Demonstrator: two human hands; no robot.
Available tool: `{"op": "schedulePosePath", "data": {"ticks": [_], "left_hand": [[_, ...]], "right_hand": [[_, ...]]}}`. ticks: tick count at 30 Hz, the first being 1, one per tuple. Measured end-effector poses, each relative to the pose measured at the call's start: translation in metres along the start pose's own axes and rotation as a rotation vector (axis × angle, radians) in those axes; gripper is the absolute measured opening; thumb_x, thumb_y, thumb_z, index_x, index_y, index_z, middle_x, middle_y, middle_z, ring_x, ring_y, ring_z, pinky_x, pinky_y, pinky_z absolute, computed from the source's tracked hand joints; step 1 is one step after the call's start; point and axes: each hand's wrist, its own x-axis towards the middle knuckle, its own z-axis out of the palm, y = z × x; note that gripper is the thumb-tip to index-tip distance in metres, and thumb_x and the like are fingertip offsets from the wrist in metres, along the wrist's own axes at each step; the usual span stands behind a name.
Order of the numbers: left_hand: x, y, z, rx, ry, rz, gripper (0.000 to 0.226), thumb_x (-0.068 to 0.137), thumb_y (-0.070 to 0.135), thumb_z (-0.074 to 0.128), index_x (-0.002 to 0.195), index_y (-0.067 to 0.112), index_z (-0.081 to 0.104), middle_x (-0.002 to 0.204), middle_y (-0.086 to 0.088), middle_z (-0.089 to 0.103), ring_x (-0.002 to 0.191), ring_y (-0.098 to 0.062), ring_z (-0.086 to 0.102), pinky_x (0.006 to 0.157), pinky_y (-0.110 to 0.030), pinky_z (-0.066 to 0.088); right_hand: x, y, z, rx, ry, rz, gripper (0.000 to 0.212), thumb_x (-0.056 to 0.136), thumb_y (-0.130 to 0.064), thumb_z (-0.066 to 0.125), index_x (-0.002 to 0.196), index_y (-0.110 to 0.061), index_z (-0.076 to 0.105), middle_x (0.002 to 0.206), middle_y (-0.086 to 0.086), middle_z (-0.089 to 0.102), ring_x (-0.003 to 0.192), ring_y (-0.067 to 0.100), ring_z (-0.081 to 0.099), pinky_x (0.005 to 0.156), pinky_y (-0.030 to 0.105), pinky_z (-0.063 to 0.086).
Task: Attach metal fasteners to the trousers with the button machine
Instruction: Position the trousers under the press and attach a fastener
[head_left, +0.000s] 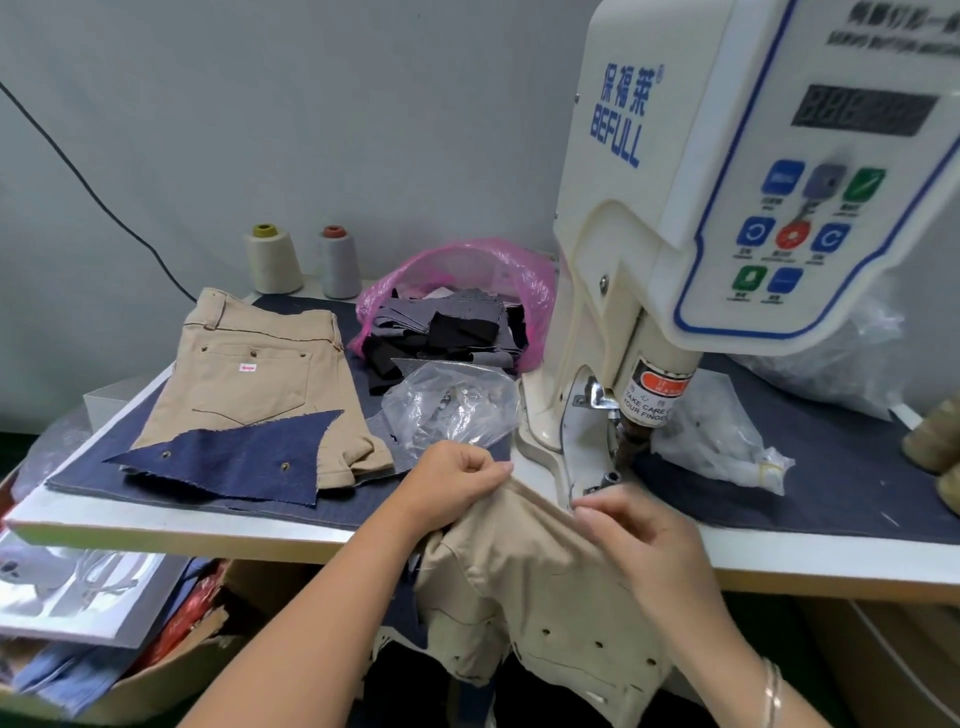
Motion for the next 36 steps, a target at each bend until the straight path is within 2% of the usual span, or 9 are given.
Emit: {"op": "schedulePosePath", "data": {"ticks": [4,9,13,20,23,26,29,33,36], "left_hand": [[0.000,0.000,0.001,0.005,0.012,0.006,0.042,0.091,0.026,0.063,0.055,0.011,0.046,0.049,0.005,0.030,0.048,-0.010,0.028,0.050,-0.018,0.029],[0.000,-0.001,0.002,0.003,0.036,0.004,0.045,0.091,0.022,0.063,0.052,0.013,0.041,0.047,0.007,0.028,0.045,-0.008,0.026,0.048,-0.017,0.027],[-0.001,-0.001,0.002,-0.001,0.038,0.005,0.046,0.091,0.022,0.063,0.051,0.015,0.040,0.046,0.007,0.028,0.044,-0.008,0.026,0.047,-0.015,0.027],[0.001,-0.001,0.002,-0.005,0.041,0.009,0.047,0.091,0.021,0.063,0.050,0.018,0.039,0.047,0.006,0.028,0.044,-0.007,0.026,0.046,-0.015,0.027],[0.000,-0.001,0.002,0.001,0.042,0.009,0.046,0.091,0.021,0.063,0.051,0.015,0.040,0.046,0.007,0.028,0.044,-0.007,0.026,0.046,-0.015,0.027],[0.001,-0.001,0.002,0.003,0.040,0.011,0.047,0.091,0.022,0.063,0.051,0.016,0.039,0.046,0.007,0.028,0.044,-0.007,0.026,0.047,-0.015,0.028],[0.001,-0.002,0.002,-0.005,0.043,0.012,0.045,0.090,0.023,0.063,0.052,0.015,0.042,0.046,0.007,0.030,0.044,-0.007,0.027,0.047,-0.015,0.029],[0.002,-0.004,0.003,-0.014,0.037,0.002,0.043,0.090,0.023,0.063,0.052,0.014,0.045,0.048,0.005,0.032,0.046,-0.008,0.029,0.047,-0.016,0.029],[0.002,-0.002,0.002,-0.030,0.034,0.024,0.031,0.085,0.015,0.064,0.054,0.017,0.060,0.054,0.004,0.049,0.055,-0.008,0.043,0.054,-0.019,0.034]], "right_hand": [[0.004,0.011,-0.027,0.093,0.208,0.139,0.015,0.081,-0.014,0.071,0.076,-0.028,0.075,0.080,-0.009,0.070,0.072,-0.003,0.061,0.063,0.006,0.043],[0.028,0.014,-0.021,0.173,0.165,0.155,0.008,0.081,-0.015,0.072,0.077,-0.022,0.075,0.083,-0.010,0.070,0.076,-0.003,0.062,0.064,0.004,0.042],[0.033,0.016,-0.018,0.192,0.135,0.166,0.016,0.083,-0.015,0.070,0.070,-0.023,0.074,0.081,-0.013,0.066,0.073,-0.004,0.060,0.064,0.005,0.042],[0.030,0.019,-0.020,0.200,0.122,0.133,0.017,0.085,-0.010,0.067,0.078,-0.024,0.075,0.095,-0.008,0.069,0.076,-0.008,0.060,0.065,0.005,0.043],[0.028,0.019,-0.020,0.192,0.107,0.122,0.025,0.086,-0.007,0.064,0.079,-0.028,0.076,0.097,-0.008,0.069,0.087,-0.002,0.063,0.073,0.010,0.045],[0.021,0.018,-0.017,0.205,0.195,0.062,0.032,0.088,-0.007,0.062,0.081,-0.034,0.076,0.094,-0.011,0.070,0.090,-0.001,0.063,0.075,0.009,0.045],[0.003,0.014,-0.007,0.255,0.307,-0.036,0.043,0.091,0.000,0.055,0.086,-0.038,0.075,0.079,-0.019,0.066,0.075,-0.006,0.059,0.069,0.005,0.042],[-0.016,-0.004,0.025,0.112,0.147,-0.272,0.033,0.088,-0.006,0.051,0.094,-0.033,0.068,0.085,-0.016,0.063,0.079,-0.001,0.058,0.072,0.007,0.043],[0.012,-0.027,0.061,0.024,-0.057,-0.355,0.026,0.085,-0.007,0.052,0.092,-0.026,0.068,0.089,-0.004,0.061,0.085,0.006,0.058,0.078,0.013,0.043]]}}
